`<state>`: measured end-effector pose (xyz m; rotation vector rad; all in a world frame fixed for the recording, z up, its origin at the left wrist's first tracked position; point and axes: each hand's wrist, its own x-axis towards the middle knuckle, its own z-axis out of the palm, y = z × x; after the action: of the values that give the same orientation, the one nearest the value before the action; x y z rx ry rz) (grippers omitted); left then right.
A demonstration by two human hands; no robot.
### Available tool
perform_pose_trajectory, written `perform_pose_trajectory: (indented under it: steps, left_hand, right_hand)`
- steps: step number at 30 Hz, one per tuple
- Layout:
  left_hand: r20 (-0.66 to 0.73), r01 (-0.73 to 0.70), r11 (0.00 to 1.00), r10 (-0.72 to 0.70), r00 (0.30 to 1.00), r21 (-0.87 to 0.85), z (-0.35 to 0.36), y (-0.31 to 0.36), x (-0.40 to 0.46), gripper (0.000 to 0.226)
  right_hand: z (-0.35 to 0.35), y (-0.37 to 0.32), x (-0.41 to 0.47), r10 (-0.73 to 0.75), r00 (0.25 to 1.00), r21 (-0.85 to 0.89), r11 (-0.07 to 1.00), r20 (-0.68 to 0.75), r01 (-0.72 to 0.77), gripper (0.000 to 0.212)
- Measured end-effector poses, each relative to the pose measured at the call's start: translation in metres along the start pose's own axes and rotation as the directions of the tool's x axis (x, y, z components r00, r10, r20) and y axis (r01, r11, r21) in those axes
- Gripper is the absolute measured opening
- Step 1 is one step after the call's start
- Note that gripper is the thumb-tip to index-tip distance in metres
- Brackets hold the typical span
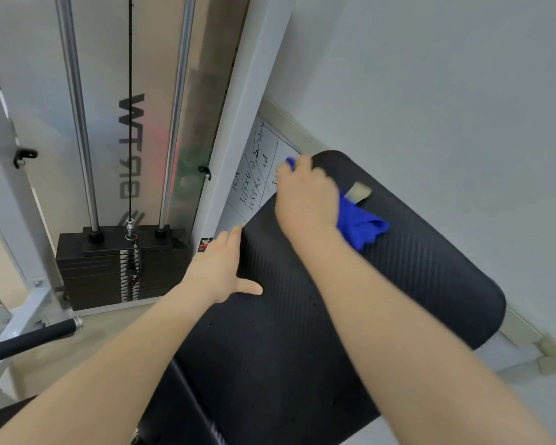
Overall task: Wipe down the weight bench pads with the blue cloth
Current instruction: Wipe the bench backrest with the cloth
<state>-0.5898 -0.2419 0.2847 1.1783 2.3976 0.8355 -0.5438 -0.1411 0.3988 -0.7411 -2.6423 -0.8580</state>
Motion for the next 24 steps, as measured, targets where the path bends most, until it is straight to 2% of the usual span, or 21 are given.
perform_pose_trajectory:
  steps: [3, 5, 6, 7, 9, 11, 12, 14, 16, 18, 19, 21, 22, 24]
  left_hand:
    - [-0.062, -0.004, 0.969, -0.011, 0.998, -0.246, 0.010, -0.010, -0.002, 0.089]
    - [-0.092, 0.011, 0.957, -0.040, 0.995, -0.291, 0.013, -0.012, -0.006, 0.078]
    - [-0.090, 0.026, 0.948, -0.058, 0.994, -0.316, 0.013, -0.012, -0.008, 0.079]
    - [-0.081, 0.037, 0.939, -0.068, 0.994, -0.341, 0.013, -0.010, -0.008, 0.082]
    - [-0.039, 0.065, 0.935, -0.084, 0.996, -0.349, 0.010, -0.006, -0.010, 0.091]
    - [-0.013, 0.087, 0.948, -0.095, 0.995, -0.308, 0.007, -0.003, -0.011, 0.096]
    - [-0.005, 0.095, 0.952, -0.101, 0.995, -0.291, 0.006, -0.002, -0.011, 0.097]
    - [-0.004, 0.099, 0.954, -0.104, 0.995, -0.282, 0.006, -0.002, -0.011, 0.098]
    - [-0.019, 0.087, 0.955, -0.097, 0.995, -0.284, 0.007, -0.001, -0.013, 0.098]
    - [-0.042, 0.074, 0.949, -0.091, 0.995, -0.307, 0.011, -0.002, -0.014, 0.098]
    - [-0.051, 0.073, 0.942, -0.095, 0.994, -0.326, 0.014, -0.004, -0.014, 0.099]
    - [-0.053, 0.112, 0.931, -0.139, 0.989, -0.347, 0.020, -0.007, -0.015, 0.105]
    - [-0.058, 0.130, 0.935, -0.157, 0.986, -0.331, 0.023, -0.007, -0.016, 0.109]
    - [-0.079, 0.170, 0.956, -0.193, 0.978, -0.241, 0.025, -0.005, -0.019, 0.113]
  right_hand:
    - [0.016, -0.048, -0.028, -0.175, 0.985, 0.053, 0.983, -0.001, 0.175, 0.012]
    - [0.027, -0.062, -0.040, -0.327, 0.939, 0.065, 0.945, 0.105, 0.322, 0.018]
    - [0.026, -0.060, -0.042, -0.411, 0.894, 0.074, 0.912, 0.179, 0.404, 0.023]
    - [0.020, -0.049, -0.036, -0.444, 0.880, 0.041, 0.895, 0.170, 0.444, 0.027]
    - [0.004, -0.016, -0.013, -0.376, 0.925, -0.047, 0.924, 0.060, 0.379, 0.028]
    - [-0.012, 0.019, 0.010, -0.177, 0.984, -0.078, 0.981, -0.003, 0.177, 0.025]
    - [-0.015, 0.029, 0.014, -0.103, 0.995, -0.052, 0.993, 0.002, 0.103, 0.024]
    - [-0.011, 0.026, 0.005, -0.047, 0.999, -0.050, 0.998, -0.014, 0.047, 0.026]
    - [0.001, 0.004, -0.020, -0.067, 0.997, -0.058, 0.996, -0.043, 0.064, 0.027]
    - [0.011, -0.014, -0.046, -0.174, 0.984, -0.028, 0.985, -0.039, 0.173, 0.031]
    - [0.013, -0.019, -0.053, -0.215, 0.976, -0.025, 0.976, 0.022, 0.215, 0.034]
    - [0.009, -0.016, -0.060, -0.381, 0.911, 0.031, 0.924, 0.158, 0.381, 0.035]
    - [0.002, -0.006, -0.056, -0.424, 0.889, 0.007, 0.903, 0.175, 0.429, 0.034]
    - [-0.011, 0.024, -0.037, -0.389, 0.916, -0.067, 0.916, 0.100, 0.396, 0.031]
